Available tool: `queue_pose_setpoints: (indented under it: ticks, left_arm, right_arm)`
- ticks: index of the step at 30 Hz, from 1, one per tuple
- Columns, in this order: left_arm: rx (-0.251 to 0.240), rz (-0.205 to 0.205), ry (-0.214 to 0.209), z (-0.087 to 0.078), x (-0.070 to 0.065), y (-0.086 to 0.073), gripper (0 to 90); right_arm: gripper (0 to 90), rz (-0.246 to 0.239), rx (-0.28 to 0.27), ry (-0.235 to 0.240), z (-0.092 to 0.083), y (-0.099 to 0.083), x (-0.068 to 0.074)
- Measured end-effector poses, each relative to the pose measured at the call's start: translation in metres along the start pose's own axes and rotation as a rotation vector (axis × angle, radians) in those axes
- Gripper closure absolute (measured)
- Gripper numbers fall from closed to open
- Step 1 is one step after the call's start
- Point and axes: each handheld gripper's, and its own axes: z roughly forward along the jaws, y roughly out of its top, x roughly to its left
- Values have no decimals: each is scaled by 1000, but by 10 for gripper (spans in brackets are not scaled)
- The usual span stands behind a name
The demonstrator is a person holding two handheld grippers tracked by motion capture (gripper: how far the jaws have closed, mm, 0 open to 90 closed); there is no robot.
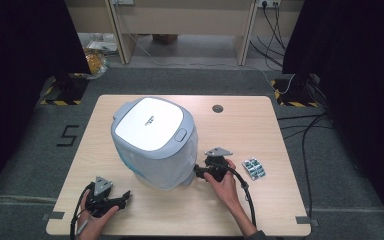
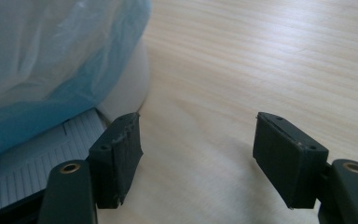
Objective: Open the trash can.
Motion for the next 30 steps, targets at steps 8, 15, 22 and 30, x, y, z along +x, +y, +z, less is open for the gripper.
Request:
queue_pose_setpoints:
  ticks: [8,15,22,30]
  left_arm:
    - [-12,17,5,8,-5,7,201]
    - [10,-16,-17,24,-5,21,173]
    - [4,-42,9,39,-4,34,164]
    - [-1,-41,8,73,7,64,186]
  right_arm:
    - [298,-22,-24,52,-11,-18,24]
    - [287,-34,-38,25,-16,-22,30]
    - [307,-12,-52,-6,-16,-24,32]
    - [301,1,-57,-6,-14,-23,40]
